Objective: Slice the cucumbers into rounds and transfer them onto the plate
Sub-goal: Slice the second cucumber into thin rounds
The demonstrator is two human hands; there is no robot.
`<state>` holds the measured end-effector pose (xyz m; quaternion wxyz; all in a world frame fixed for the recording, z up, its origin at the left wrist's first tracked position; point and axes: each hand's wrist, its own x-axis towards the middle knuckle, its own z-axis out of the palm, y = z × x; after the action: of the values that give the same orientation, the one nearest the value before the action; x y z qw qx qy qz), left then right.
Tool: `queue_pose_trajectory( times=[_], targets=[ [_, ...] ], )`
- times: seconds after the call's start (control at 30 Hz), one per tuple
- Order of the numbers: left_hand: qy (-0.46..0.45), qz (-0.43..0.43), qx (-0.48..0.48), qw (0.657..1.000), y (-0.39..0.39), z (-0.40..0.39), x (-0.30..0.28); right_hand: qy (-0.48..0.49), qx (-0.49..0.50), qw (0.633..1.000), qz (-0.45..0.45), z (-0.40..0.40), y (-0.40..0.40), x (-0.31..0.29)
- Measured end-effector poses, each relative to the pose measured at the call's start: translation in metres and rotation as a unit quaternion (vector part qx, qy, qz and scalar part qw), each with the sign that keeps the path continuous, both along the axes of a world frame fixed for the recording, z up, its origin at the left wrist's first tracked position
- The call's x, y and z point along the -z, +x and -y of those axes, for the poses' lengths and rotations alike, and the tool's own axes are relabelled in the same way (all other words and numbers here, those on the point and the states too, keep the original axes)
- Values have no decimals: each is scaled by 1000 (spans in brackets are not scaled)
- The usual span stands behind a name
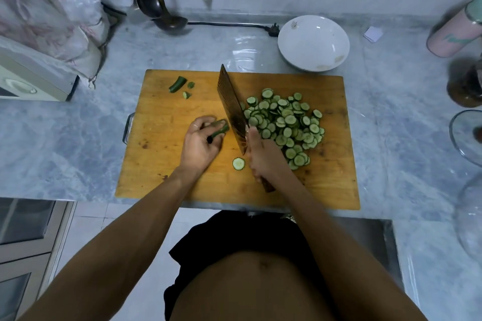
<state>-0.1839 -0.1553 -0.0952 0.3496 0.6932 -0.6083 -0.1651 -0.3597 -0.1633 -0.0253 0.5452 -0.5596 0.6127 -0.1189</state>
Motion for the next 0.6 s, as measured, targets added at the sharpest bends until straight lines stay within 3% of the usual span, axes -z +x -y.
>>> queue_pose_trajectory(
  times=[0.2,0.6],
  targets=[
    [-21,-16,-12,1000,0,6,-2,-53,-24,998,-19,1,-10,-6],
    [-11,-31,-8,999,12,17,4,-57,-38,998,3,-21,-1,-18]
  ],
)
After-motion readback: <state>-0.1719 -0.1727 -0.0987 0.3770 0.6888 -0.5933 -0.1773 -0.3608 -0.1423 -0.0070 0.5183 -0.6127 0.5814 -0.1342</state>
